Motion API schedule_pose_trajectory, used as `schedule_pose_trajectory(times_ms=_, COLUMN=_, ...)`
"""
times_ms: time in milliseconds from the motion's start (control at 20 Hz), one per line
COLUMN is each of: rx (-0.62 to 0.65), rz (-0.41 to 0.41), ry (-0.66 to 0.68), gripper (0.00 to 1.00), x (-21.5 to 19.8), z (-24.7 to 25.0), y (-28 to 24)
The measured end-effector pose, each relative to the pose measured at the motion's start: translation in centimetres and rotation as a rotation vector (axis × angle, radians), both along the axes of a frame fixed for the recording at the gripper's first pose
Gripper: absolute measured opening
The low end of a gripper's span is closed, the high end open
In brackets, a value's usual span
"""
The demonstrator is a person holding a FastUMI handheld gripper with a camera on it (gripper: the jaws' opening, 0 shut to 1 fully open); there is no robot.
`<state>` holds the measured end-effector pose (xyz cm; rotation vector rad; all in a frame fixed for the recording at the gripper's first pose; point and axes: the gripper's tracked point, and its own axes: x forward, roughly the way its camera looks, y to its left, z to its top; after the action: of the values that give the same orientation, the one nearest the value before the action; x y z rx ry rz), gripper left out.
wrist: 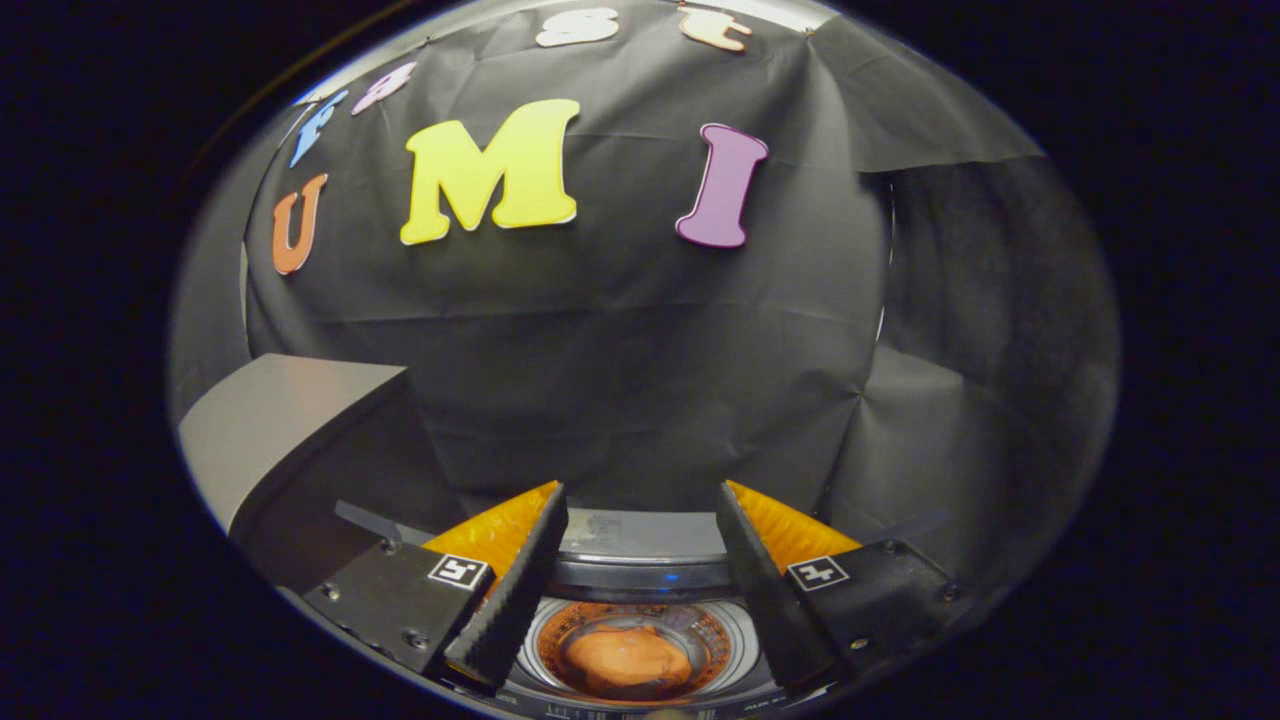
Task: Put the clothes into the washing machine and then close the washing machine lid.
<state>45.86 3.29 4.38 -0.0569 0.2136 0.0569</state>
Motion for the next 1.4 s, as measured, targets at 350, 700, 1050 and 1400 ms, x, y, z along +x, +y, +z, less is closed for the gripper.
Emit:
schedule_pose_trajectory(times_ms=350, rx=-0.061, rz=-0.007, ry=0.193, gripper=0.99, x=-2.7, z=-7.9, y=-0.2)
schedule_pose_trajectory(times_ms=700, rx=-0.073, rz=-0.003, ry=0.208, gripper=0.99, x=-3.2, z=-8.3, y=-0.4)
schedule_pose_trajectory(times_ms=1050, rx=-0.054, rz=-0.007, ry=0.185, gripper=0.99, x=-4.7, z=-7.8, y=-1.0)
schedule_pose_trajectory(times_ms=1400, rx=-0.002, rz=-0.034, ry=0.065, gripper=0.99, x=-11.9, z=-4.8, y=-1.9)
